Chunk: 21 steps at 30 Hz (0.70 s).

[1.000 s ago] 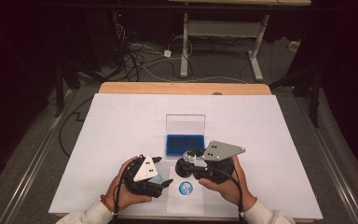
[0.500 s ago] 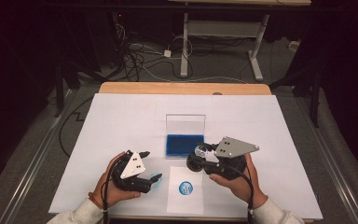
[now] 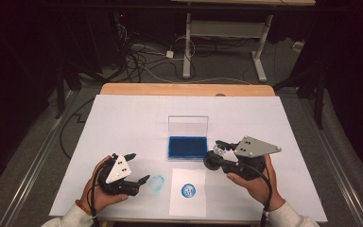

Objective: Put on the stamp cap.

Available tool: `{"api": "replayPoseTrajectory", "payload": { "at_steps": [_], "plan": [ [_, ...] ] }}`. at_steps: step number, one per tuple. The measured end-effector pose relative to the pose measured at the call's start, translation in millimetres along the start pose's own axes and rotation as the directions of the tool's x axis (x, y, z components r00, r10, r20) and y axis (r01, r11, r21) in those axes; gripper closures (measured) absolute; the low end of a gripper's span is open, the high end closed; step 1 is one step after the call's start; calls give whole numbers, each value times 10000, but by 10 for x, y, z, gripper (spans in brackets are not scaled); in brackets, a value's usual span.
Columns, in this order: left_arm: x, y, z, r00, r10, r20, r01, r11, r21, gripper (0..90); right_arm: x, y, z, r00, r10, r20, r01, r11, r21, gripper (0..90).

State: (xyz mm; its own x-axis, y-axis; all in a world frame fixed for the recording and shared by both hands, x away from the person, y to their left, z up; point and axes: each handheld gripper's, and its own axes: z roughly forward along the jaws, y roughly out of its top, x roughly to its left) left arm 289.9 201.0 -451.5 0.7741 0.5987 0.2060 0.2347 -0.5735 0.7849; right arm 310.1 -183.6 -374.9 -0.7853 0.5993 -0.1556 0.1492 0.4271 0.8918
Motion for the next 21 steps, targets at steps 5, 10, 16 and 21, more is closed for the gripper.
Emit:
{"api": "replayPoseTrajectory", "payload": {
  "at_steps": [5,10,16,21],
  "plan": [
    [52,-95,-49,9993,-349,-155,348,9994,-79,168,-59,-35,-62,9998,144,162,-144,9999,19,572],
    [72,-175,-94,9985,-507,-225,507,9987,-7,176,-111,-55,-116,9991,188,387,-189,9998,15,572],
    [89,-258,-139,9971,-657,-378,664,9976,179,171,-172,-76,-168,9977,282,621,-282,9996,-7,572],
    [103,-279,-166,9958,-801,-439,807,9966,141,171,-204,-73,-191,9963,307,801,-305,9995,-40,572]
  ]
}}
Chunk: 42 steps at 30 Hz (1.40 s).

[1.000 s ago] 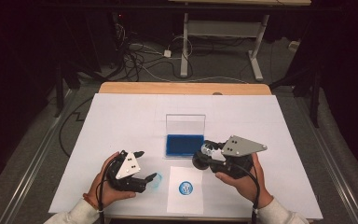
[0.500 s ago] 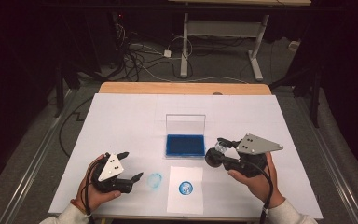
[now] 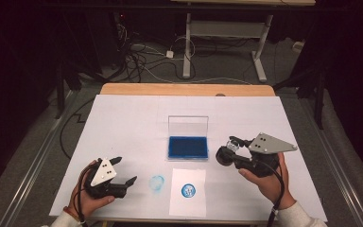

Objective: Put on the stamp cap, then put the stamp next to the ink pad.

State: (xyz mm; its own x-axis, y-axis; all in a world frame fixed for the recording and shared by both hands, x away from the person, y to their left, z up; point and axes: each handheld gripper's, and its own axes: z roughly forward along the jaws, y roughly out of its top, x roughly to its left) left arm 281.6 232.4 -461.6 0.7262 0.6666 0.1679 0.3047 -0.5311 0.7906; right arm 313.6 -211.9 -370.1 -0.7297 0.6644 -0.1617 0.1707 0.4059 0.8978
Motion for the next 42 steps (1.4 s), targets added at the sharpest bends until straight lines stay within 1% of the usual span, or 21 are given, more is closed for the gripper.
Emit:
{"api": "replayPoseTrajectory", "payload": {
  "at_steps": [2,5,10,14,20,24,28,30,32,34,36,42],
  "plan": [
    [-8,4,7,10000,70,-1,-70,10000,39,171,-10,0,-2,10000,-14,21,14,10000,-2,572],
    [-20,5,21,10000,76,49,-77,10000,61,171,-11,-1,-3,9999,-123,104,122,9999,91,572],
    [-18,12,33,10000,84,52,-84,9999,85,171,-25,10,2,9997,-143,203,140,9998,127,572],
    [-14,9,29,10000,34,37,-34,9999,103,171,-71,12,35,9997,-40,251,35,9998,211,572],
    [-24,15,22,10000,-45,13,45,10000,78,171,-125,37,90,9995,-35,320,21,9991,427,572],
    [-39,41,29,10000,25,50,-25,10000,15,171,-177,57,113,9991,-18,429,-7,9983,588,572],
    [-50,45,43,9999,85,68,-86,9999,106,171,-227,95,122,9987,11,507,-45,9976,684,572],
    [-57,45,40,9998,124,139,-126,9998,129,171,-266,127,130,9988,-9,499,-27,9975,713,571],
    [-67,49,37,9994,184,307,-187,9998,98,172,-298,160,141,9985,-71,539,30,9972,751,571],
    [-76,53,51,9993,234,276,-239,9996,150,172,-326,188,163,9986,-151,505,107,9963,854,571],
    [-73,49,64,9994,218,265,-224,9995,209,171,-350,206,191,9983,-187,556,140,9964,837,571],
    [-69,46,56,9997,164,202,-168,9997,203,171,-408,190,347,9979,-28,652,-40,9946,1042,571]
  ]
}}
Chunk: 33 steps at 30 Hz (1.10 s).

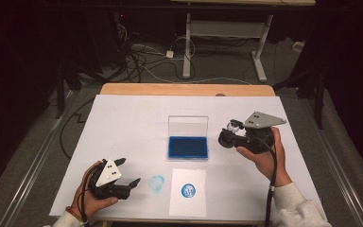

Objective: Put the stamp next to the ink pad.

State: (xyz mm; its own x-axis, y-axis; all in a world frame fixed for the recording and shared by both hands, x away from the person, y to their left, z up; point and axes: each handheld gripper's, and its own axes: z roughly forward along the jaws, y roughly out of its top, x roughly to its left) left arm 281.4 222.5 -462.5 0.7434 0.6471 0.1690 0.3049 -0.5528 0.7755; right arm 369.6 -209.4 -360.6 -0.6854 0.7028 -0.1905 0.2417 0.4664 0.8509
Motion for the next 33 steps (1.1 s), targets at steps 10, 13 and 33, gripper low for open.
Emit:
{"api": "replayPoseTrajectory", "payload": {
  "at_steps": [10,13,33],
  "plan": [
    [1,-4,1,10000,3,-4,-3,10000,21,170,-5,-66,288,9997,187,129,-193,9989,421,571],
    [8,-5,-3,10000,22,-31,-22,10000,28,171,12,-104,379,9997,108,205,-120,9980,617,570],
    [12,-9,-1,10000,62,14,-62,9999,88,171,76,-385,752,9998,98,175,-127,9852,1709,570]
  ]
}}
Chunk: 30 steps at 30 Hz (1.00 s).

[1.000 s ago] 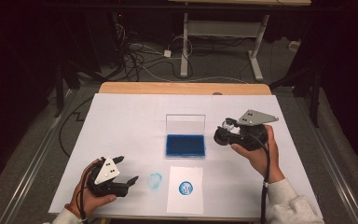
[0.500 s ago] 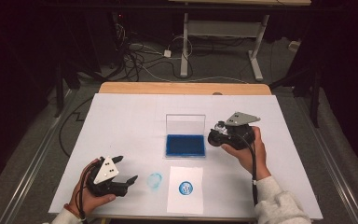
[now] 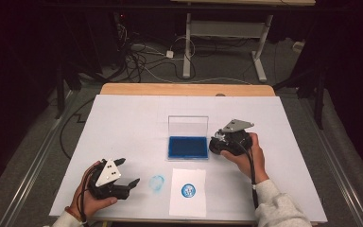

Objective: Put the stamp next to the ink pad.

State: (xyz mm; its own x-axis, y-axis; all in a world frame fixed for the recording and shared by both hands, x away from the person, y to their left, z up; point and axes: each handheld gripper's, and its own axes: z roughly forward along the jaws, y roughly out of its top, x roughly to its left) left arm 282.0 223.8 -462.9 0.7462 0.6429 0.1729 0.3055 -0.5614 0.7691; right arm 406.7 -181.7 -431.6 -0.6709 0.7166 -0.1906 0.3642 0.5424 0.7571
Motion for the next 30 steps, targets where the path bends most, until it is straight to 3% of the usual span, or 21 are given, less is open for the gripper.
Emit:
{"api": "replayPoseTrajectory", "payload": {
  "at_steps": [17,30],
  "plan": [
    [-6,4,14,10000,18,12,-18,10000,41,171,39,-79,119,9998,-211,45,210,9994,280,568],
    [-12,8,17,10000,14,65,-14,10000,46,171,83,-102,110,9994,-340,-28,341,9986,403,563]
  ]
}}
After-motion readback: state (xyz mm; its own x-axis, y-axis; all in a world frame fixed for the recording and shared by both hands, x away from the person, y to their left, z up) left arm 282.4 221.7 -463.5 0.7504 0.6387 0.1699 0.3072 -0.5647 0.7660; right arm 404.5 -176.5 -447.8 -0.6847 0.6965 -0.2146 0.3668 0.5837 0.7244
